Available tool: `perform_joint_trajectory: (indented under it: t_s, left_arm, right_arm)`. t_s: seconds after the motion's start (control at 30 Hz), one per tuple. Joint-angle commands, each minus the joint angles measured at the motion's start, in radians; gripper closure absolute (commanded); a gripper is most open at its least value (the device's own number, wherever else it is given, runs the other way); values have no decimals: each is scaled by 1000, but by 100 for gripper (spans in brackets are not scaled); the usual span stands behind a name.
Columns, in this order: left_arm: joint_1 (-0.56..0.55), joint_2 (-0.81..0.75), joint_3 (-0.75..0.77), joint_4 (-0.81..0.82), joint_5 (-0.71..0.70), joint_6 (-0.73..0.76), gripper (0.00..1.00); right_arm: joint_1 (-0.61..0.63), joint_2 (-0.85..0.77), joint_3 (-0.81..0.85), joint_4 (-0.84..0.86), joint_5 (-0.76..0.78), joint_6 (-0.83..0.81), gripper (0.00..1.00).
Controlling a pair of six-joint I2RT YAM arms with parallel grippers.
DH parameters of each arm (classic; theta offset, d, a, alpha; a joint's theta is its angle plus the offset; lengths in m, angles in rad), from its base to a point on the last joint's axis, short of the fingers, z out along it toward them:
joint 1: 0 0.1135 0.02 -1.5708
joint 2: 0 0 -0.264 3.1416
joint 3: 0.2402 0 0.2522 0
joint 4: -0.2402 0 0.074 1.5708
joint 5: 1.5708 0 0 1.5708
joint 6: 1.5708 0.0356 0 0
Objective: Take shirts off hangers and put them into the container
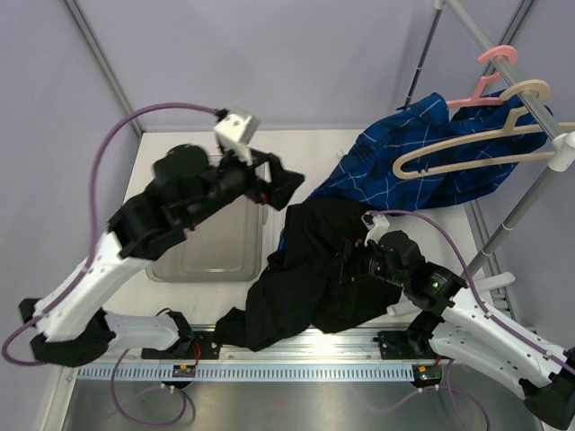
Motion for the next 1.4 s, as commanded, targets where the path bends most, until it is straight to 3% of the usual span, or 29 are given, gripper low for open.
perform_joint_trajectory:
  t_s: [0.0,0.2,0.4,0.6,0.87,0.97,1.0,1.03,1.17,1.27,1.33,1.37]
  left_arm:
    - [3,-177,-112,-169,-125,-40,1]
    - [3,-282,-442,-193,-116,-200,1]
    - [1,-279,-668,-10,-105,-284,6]
    - [1,-118,-672,24,-165,-291,18]
    - [1,25,-686,136,-109,-281,25]
    - [4,68,-667,142,-113,-278,53]
    - [6,79,-661,143,-111,-274,69]
    - [7,97,-652,148,-111,-268,100]
    - [7,94,-533,101,-161,-200,100]
    - [-11,-34,-376,79,-336,-104,100]
    - [-25,-123,-295,144,-442,39,100]
    - [-26,-213,-285,289,-445,103,100]
  right_arm:
    - [10,-31,26,-6,52,-9,8]
    - [10,-117,32,-46,63,2,1]
    - [10,-299,123,-181,81,22,1]
    - [12,-347,275,-312,94,-1,1]
    - [10,-367,258,-318,91,-6,1]
    - [10,-367,247,-307,87,-4,0]
    - [10,-367,244,-304,86,-6,1]
    - [10,-364,239,-298,84,-7,1]
    - [10,-345,239,-299,89,-16,1]
    - [12,-342,253,-302,94,-16,1]
    - [10,-342,264,-293,87,-13,1]
    - [12,-338,269,-292,87,-16,1]
